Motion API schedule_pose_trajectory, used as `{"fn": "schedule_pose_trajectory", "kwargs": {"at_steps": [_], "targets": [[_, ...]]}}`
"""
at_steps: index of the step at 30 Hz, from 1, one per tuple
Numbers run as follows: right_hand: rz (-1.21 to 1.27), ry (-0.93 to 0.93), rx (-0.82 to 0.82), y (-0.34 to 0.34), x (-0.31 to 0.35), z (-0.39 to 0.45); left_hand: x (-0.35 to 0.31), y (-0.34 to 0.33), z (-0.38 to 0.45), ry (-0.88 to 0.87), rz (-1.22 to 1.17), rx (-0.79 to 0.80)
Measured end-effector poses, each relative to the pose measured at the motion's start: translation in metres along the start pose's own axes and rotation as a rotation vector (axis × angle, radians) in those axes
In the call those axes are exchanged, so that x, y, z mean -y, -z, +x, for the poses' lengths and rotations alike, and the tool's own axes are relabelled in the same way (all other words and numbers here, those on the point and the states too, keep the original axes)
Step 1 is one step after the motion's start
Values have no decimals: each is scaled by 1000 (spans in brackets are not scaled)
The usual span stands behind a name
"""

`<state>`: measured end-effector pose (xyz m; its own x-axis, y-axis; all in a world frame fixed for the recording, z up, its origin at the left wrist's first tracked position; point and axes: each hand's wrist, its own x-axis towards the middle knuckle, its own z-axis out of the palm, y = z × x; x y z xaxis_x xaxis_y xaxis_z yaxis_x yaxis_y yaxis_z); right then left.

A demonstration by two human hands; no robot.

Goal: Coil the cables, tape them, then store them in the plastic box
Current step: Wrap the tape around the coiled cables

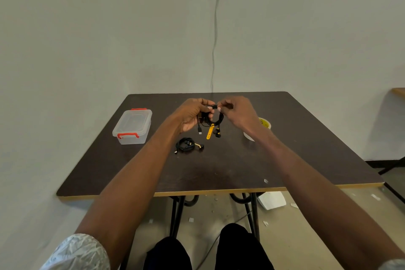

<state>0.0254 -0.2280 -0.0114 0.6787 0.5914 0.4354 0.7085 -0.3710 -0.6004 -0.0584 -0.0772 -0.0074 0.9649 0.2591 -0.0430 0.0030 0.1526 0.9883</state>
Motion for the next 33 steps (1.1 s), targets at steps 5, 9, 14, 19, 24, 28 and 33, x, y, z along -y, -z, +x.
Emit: {"fn": "schedule_pose_trajectory", "kwargs": {"at_steps": [5,9,14,19,24,28,33], "targets": [[-9,-1,11,0,0,3,2,3,1,-2,4,5],[-28,14,35,1,1,6,2,4,3,-13,16,11],[-20,21,37,2,6,8,2,2,3,-14,78,-31],[18,25,41,4,9,8,2,4,5,-42,85,-42],[82,31,33,5,11,9,1,3,4,-95,53,-84],[115,19,63,6,10,12,2,5,5,-172,169,-115],[113,-1,87,5,6,16,8,3,8,-318,383,-193]]}}
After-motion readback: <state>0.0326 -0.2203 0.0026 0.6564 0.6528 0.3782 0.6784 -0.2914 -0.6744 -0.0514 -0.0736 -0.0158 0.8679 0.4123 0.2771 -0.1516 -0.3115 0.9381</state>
